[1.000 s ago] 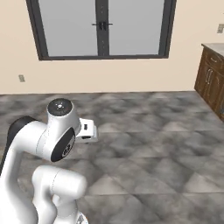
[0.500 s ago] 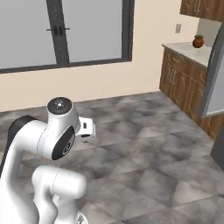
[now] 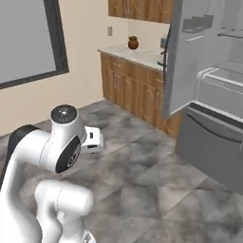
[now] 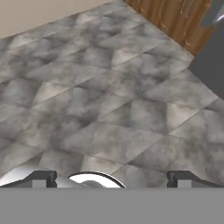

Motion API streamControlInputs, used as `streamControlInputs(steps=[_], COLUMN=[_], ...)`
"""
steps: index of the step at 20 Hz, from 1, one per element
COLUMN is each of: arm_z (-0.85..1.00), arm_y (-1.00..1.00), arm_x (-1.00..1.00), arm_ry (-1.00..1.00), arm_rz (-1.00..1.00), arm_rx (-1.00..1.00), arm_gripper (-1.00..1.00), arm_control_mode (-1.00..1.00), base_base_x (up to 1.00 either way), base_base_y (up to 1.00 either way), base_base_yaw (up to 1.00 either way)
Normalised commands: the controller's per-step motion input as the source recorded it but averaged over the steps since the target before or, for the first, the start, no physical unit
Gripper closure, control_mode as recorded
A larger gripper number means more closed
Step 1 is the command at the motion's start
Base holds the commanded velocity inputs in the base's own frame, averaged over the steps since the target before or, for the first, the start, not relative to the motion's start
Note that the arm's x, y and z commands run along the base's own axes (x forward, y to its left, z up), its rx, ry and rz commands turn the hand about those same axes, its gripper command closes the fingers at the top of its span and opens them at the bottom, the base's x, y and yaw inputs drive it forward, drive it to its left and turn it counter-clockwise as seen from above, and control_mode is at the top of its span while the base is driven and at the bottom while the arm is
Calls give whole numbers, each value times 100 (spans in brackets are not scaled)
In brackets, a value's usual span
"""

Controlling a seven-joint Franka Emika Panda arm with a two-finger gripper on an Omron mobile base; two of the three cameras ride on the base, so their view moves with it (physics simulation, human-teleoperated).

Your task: Retrieve the sausage and cheese from the fridge and place them on the cutting board on the counter.

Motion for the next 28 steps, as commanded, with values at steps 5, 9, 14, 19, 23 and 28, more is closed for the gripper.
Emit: streamControlInputs(steps=[5, 9, 14, 19, 23, 28], arm_z=[0, 0, 0, 0, 0, 0], arm_y=[0, 0, 0, 0, 0, 0], arm_x=[0, 0, 0, 0, 0, 0], arm_ry=[0, 0, 0, 0, 0, 0], arm_rz=[0, 0, 0, 0, 0, 0], arm_rx=[0, 0, 0, 0, 0, 0], arm_gripper=[-100, -100, -100, -100, -100, -100], arm_control_mode=[100, 100, 100, 100, 100, 100], base_base_x=[72, 100, 100, 100, 100, 88], base_base_y=[38, 35, 18, 8, 11, 33], base_base_yaw=[-68, -50, -33, -42, -41, -21])
